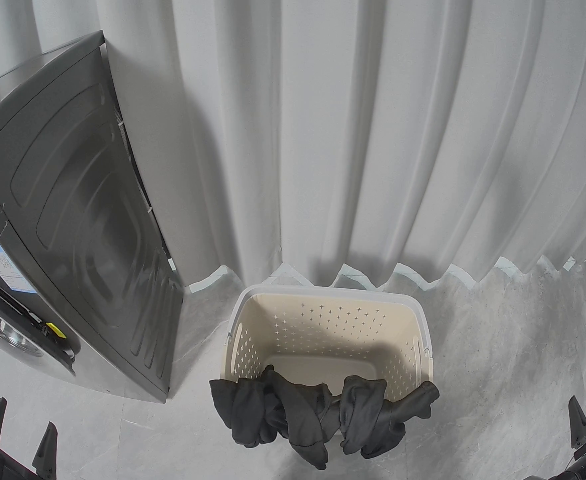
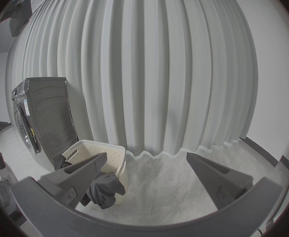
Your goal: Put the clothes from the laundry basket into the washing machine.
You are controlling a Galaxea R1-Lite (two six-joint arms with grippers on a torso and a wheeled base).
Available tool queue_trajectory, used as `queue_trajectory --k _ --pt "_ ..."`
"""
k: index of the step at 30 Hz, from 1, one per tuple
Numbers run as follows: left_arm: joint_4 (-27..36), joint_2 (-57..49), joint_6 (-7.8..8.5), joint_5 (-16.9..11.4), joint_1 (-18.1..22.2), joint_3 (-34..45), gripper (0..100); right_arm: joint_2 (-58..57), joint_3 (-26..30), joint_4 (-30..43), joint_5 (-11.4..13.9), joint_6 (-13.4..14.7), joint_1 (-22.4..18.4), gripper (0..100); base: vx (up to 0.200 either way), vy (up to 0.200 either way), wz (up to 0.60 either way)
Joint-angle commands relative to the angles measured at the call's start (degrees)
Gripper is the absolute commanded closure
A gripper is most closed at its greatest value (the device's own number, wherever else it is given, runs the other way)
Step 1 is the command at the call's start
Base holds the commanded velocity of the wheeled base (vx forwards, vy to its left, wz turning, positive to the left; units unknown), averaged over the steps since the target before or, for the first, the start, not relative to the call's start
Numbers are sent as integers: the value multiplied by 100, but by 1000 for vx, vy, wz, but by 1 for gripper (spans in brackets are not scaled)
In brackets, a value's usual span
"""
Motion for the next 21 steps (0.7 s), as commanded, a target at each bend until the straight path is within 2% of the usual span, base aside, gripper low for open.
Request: queue_trajectory --k 1,6,12,21 --pt "-1 -70 -2 2 2 92 0 -93 101 -4 -1 -1 1 0 0 0 0" --pt "-1 -70 7 2 2 92 0 -93 101 -4 -1 -1 1 0 0 0 0" --pt "-1 -70 7 2 2 92 0 -93 101 -4 8 -1 1 0 0 -200 0" --pt "-1 -79 16 2 2 92 0 -93 101 -4 -1 -1 1 0 0 0 0"
